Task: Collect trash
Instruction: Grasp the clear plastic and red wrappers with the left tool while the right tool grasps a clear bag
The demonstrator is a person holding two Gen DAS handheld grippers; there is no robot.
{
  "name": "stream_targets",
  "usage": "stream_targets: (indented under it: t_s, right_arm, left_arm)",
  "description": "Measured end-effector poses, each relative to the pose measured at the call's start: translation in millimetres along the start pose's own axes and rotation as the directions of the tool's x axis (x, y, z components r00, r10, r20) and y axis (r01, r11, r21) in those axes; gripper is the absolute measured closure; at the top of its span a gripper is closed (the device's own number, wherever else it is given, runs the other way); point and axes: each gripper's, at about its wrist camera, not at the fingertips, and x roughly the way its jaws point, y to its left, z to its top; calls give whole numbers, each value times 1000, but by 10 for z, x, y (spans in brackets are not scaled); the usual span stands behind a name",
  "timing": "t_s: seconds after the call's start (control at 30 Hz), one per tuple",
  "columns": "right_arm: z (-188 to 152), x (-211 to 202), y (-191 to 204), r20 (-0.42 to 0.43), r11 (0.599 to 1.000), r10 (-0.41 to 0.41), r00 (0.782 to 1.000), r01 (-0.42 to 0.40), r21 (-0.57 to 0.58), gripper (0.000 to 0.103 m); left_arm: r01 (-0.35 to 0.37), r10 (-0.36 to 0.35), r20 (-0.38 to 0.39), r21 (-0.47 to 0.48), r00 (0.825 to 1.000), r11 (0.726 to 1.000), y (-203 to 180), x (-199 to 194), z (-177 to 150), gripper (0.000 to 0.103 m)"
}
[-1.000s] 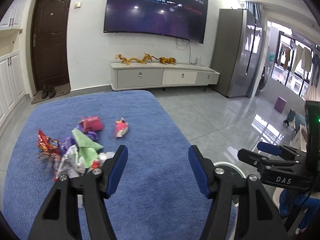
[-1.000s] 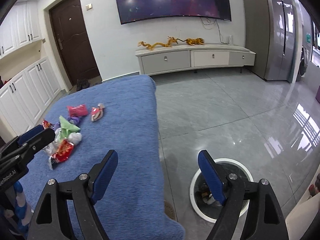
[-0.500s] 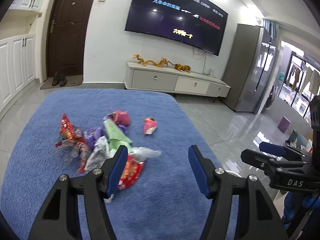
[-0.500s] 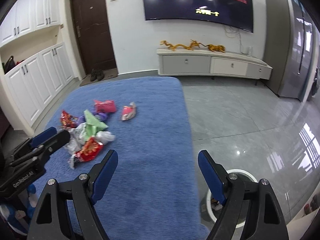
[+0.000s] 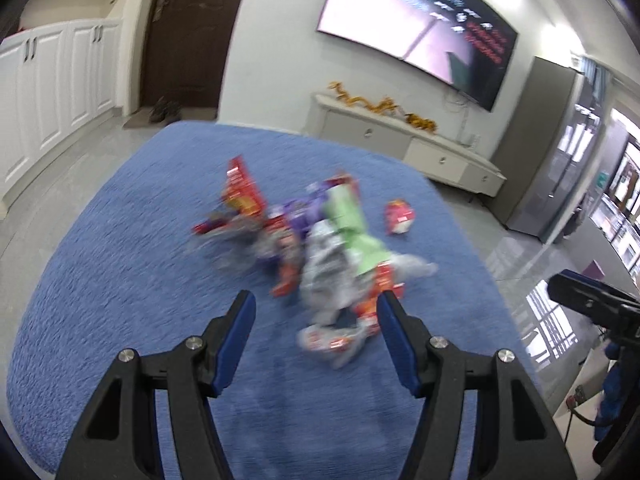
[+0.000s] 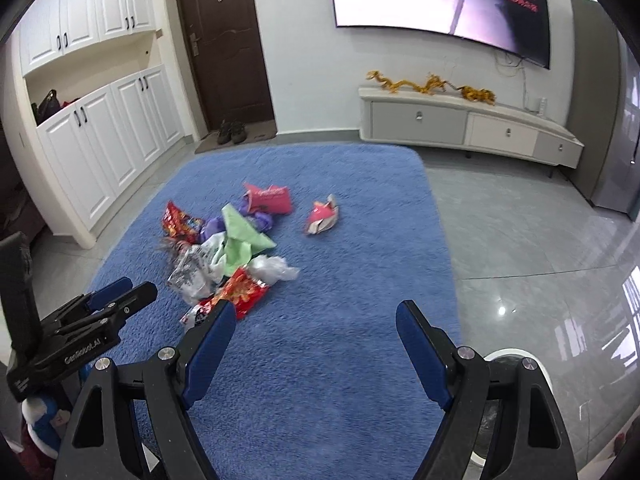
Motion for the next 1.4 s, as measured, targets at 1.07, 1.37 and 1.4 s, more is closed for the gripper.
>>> stream_targets:
  t_s: [1.07,1.37,1.4]
  right_arm:
    - [283,1389,59,-163,968,236,958,-247,-48,53]
    - [220,1339,-64,-134,964,260,956,-266,-25,79]
    - [211,1305,-90,-127,966,254,959,-259,-23,80]
  left_arm:
    - [65,-107,-155,-252,982,965,471,960,386,51]
    - [60,-102,-144,-272,984,960,578,859,286,82]
    - [57,-97,-138,-266,986,962,568,828,290,83]
